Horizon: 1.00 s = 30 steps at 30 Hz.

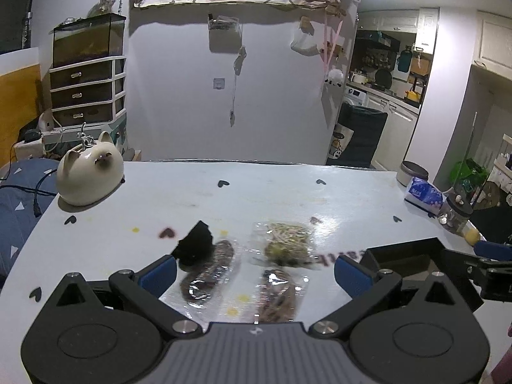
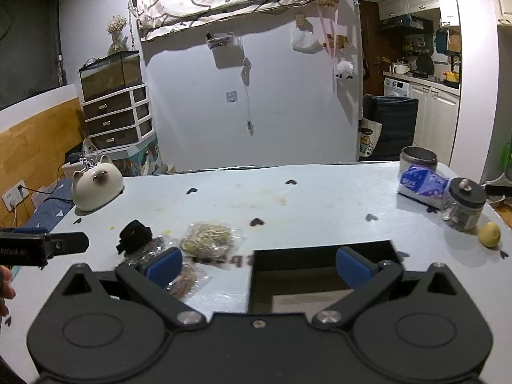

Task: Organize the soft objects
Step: 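Move both tools back over the bagged items on the table, then grasp a bagged dark cord with the left tool while the right tool grasps bagged tan cords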

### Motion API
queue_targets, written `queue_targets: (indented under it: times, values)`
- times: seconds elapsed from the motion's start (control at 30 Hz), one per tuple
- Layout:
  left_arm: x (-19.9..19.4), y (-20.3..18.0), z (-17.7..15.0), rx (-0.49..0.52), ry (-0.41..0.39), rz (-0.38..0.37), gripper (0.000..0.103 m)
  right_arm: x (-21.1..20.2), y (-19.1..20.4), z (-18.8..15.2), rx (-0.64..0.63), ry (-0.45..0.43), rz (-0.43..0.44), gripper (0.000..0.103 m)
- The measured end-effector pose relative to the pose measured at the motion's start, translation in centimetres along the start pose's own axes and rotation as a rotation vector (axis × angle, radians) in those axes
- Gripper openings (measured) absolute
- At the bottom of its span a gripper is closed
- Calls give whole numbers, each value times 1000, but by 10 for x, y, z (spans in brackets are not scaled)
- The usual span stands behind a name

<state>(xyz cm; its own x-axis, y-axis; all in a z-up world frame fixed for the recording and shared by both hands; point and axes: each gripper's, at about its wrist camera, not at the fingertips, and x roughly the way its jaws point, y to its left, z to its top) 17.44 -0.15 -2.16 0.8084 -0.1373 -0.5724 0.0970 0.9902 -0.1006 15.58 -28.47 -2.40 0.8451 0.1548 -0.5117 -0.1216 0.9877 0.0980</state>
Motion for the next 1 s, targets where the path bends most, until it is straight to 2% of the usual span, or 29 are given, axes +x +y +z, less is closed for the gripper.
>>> queue_targets:
  times: [0.17, 0.43, 0.73, 0.83, 1.0]
  values:
    - [9, 23, 3, 19, 0, -19, 103, 18, 27, 0, 9, 23, 0, 103]
    - [43, 53, 17, 76, 32, -105, 103, 56, 64, 0, 20, 72, 5, 103]
    - [105, 71, 23, 130, 218, -172, 103, 110, 103, -13, -60, 196, 41, 103]
    - [127, 77, 20, 123, 309, -222, 103, 131, 119, -19, -115, 237, 45, 103]
    - [156, 85, 15, 89, 391, -253, 103, 161, 134, -30, -152, 317, 62, 103]
